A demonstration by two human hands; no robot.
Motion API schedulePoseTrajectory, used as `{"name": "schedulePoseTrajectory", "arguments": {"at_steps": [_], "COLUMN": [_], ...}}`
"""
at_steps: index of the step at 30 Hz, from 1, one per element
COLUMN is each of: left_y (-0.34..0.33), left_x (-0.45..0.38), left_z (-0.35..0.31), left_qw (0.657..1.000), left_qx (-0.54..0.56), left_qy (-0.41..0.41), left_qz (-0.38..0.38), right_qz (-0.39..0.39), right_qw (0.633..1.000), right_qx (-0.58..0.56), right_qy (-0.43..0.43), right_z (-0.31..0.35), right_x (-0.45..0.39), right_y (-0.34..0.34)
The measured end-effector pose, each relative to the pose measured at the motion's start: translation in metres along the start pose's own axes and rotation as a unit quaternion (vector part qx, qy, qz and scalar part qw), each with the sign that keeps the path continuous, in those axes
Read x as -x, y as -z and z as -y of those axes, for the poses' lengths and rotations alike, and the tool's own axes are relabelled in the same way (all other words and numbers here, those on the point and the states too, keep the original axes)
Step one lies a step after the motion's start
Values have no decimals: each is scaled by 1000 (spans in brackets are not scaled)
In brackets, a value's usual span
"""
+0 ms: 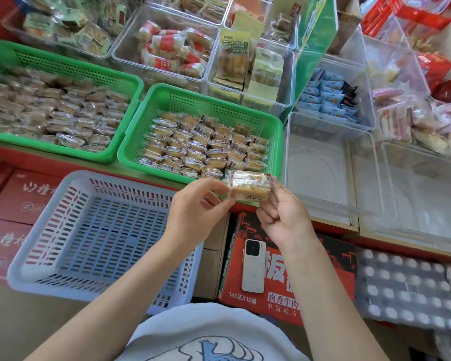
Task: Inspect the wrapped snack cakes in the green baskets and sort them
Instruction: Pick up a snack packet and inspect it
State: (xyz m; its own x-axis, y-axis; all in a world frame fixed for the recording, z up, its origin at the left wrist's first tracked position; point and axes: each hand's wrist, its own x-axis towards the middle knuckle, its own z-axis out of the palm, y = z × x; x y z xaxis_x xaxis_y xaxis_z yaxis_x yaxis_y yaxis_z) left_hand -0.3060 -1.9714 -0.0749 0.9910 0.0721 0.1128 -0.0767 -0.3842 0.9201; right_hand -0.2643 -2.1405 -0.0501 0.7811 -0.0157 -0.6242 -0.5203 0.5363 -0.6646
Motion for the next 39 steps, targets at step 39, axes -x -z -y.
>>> {"name": "schedulePoseTrajectory", "arguments": {"at_steps": [39], "left_y": [-48], "left_x": [-113], "left_z": [147], "left_qw": [865], "left_qx": [-422], "left_qy": [41], "left_qz": [268], "right_qz": [105], "right_qw": [589], "right_qx": [798], "right_qy": [68], "right_z": [1], "right_x": [-197], "right_y": [3]}}
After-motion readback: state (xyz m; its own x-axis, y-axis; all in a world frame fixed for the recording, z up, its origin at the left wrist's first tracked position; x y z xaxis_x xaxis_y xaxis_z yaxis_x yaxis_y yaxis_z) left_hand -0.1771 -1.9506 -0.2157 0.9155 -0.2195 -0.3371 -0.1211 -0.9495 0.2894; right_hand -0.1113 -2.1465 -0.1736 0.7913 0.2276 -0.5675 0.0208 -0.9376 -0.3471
